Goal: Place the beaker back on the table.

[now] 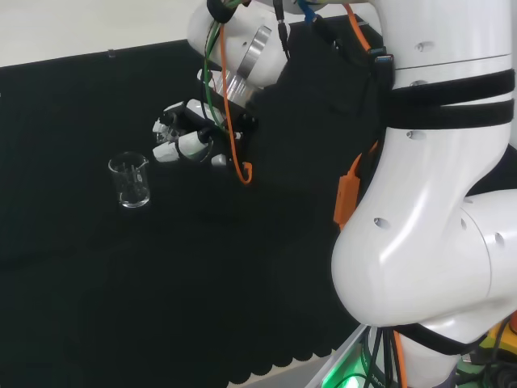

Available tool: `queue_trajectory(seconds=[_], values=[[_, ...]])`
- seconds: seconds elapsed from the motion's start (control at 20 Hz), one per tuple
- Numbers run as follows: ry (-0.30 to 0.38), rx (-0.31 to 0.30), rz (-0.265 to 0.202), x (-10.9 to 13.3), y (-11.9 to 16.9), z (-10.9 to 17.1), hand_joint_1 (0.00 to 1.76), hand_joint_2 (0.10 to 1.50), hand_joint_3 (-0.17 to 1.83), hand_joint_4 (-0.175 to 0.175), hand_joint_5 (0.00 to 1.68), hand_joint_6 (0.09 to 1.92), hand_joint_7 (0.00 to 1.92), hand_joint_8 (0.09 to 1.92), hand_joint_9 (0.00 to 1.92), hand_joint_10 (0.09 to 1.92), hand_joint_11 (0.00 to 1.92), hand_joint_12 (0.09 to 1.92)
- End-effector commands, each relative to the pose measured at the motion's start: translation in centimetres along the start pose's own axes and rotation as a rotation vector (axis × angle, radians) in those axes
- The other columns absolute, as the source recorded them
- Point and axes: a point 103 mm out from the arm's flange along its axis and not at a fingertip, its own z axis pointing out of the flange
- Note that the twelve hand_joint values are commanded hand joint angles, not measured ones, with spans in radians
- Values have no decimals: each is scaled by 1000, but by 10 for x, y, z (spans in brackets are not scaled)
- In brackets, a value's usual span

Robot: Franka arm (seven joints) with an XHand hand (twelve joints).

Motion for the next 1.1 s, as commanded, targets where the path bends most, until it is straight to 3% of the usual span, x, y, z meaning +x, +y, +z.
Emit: queue_trajectory(seconds=[0.05, 0.7, 1.1], values=[[-1, -18, -5, -1, 7, 5, 1074, 1017, 46, 175, 1150, 748, 1441, 87, 1352, 119, 1014, 960], [-57, 27, 7, 5, 9, 4, 1073, 1018, 57, 170, 1133, 778, 1437, 87, 1347, 106, 997, 961], [-59, 56, 22, 1, 8, 9, 1076, 1017, 80, 142, 1114, 814, 1433, 87, 1342, 95, 974, 977]])
